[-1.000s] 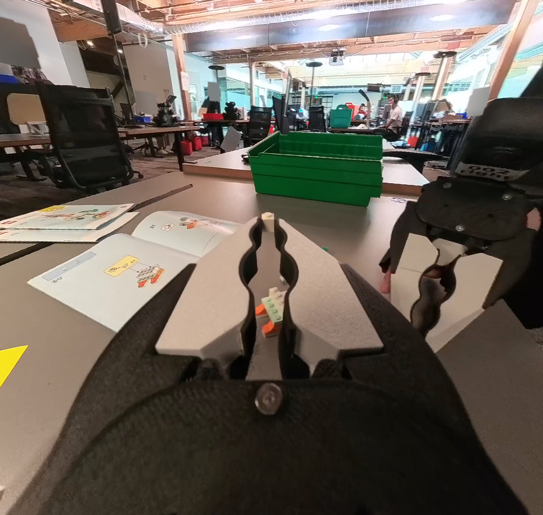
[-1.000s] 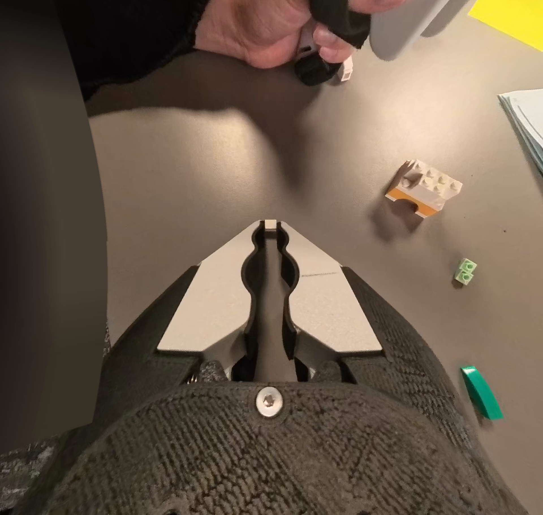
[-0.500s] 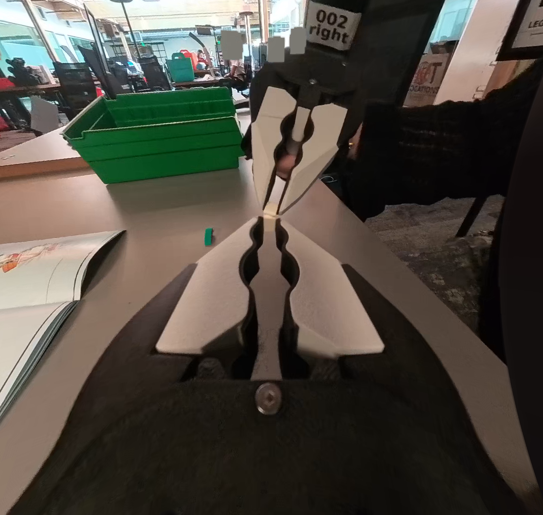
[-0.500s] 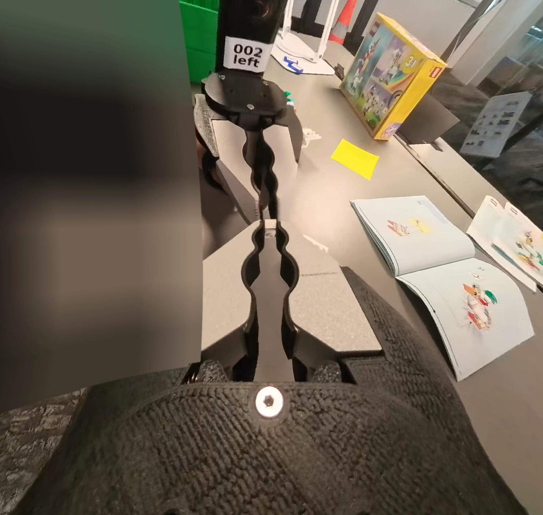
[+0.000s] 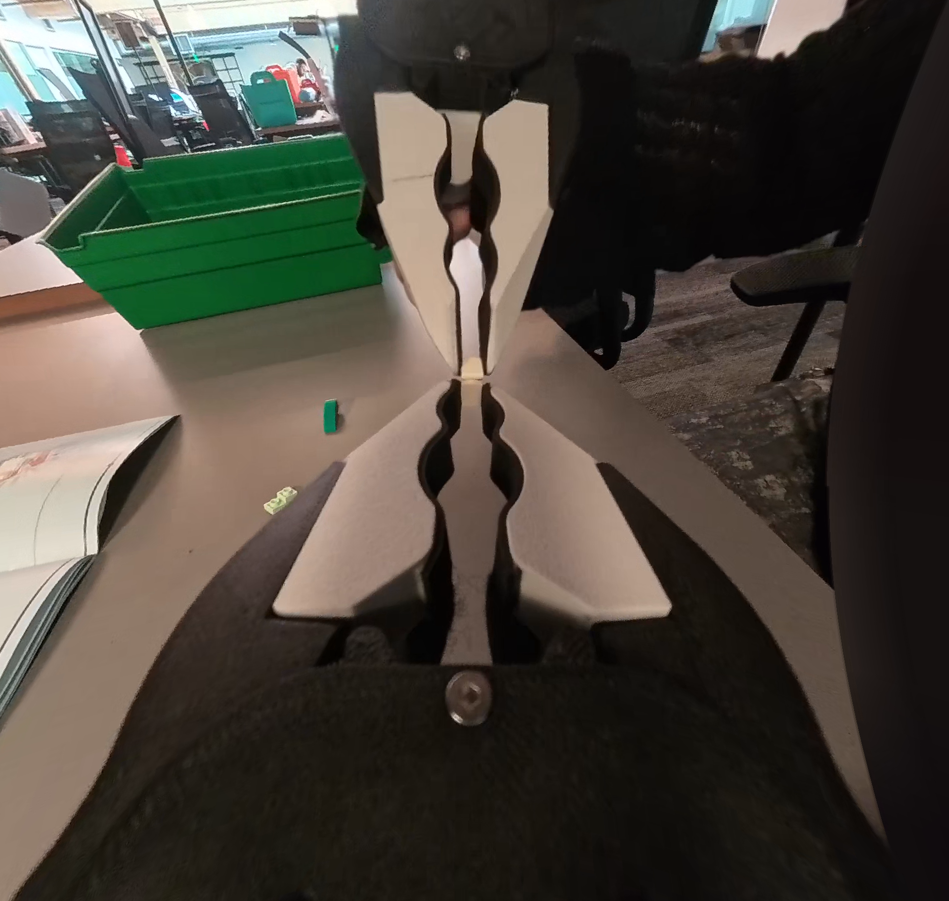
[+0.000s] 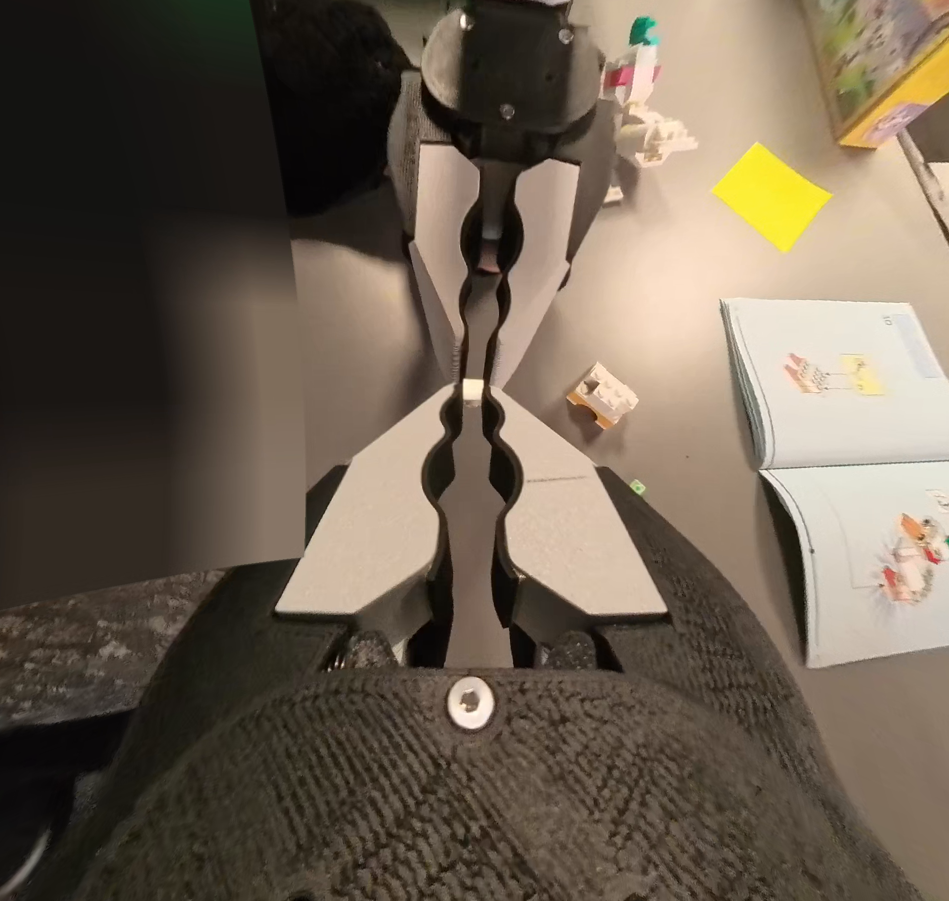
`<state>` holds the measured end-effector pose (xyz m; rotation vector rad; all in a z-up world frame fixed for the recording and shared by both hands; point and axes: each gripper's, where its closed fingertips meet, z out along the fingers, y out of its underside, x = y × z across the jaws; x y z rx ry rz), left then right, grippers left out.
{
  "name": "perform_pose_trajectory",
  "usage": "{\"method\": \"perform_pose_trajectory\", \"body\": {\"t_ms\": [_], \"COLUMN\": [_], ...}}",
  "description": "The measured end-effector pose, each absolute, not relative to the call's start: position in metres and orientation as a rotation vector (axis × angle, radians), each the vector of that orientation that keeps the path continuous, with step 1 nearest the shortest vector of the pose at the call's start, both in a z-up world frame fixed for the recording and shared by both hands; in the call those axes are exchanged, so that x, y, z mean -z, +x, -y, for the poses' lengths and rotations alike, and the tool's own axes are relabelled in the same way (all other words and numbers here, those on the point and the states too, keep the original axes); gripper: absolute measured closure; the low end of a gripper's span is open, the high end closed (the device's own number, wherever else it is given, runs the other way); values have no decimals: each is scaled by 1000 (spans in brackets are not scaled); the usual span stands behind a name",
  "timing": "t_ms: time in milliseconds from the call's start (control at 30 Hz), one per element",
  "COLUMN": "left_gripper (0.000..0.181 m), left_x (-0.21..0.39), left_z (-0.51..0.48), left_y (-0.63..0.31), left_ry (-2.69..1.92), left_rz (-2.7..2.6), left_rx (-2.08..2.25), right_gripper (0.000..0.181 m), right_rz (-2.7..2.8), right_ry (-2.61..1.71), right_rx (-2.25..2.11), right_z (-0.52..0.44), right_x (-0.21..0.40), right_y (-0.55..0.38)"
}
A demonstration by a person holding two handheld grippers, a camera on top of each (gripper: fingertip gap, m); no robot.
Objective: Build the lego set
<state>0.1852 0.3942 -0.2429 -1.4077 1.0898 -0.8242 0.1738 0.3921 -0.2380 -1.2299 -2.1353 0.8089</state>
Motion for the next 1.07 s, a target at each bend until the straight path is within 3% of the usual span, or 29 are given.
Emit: {"method": "perform_pose_trajectory", "body": {"t_ms": [33,933,1067], "left_gripper": [175,174,174], "left_x": [243,225,219], "left_z": [-395,-396,-396], "left_y": [185,182,179], "left_ry": [-1410,-1340,-1343], "left_rz": [-1089,-959,-908], "left_rx": [817,933,1014], "right_gripper": [176,171,148], "right_rz": [2158,2147,2103], "right_ry": [-1223,-1321,-1241], "right_rx": [-774,-689,-660], "right_z": [-392,-395,-397], "right_x": [239,220,212], "right_y": [173,164,163]}}
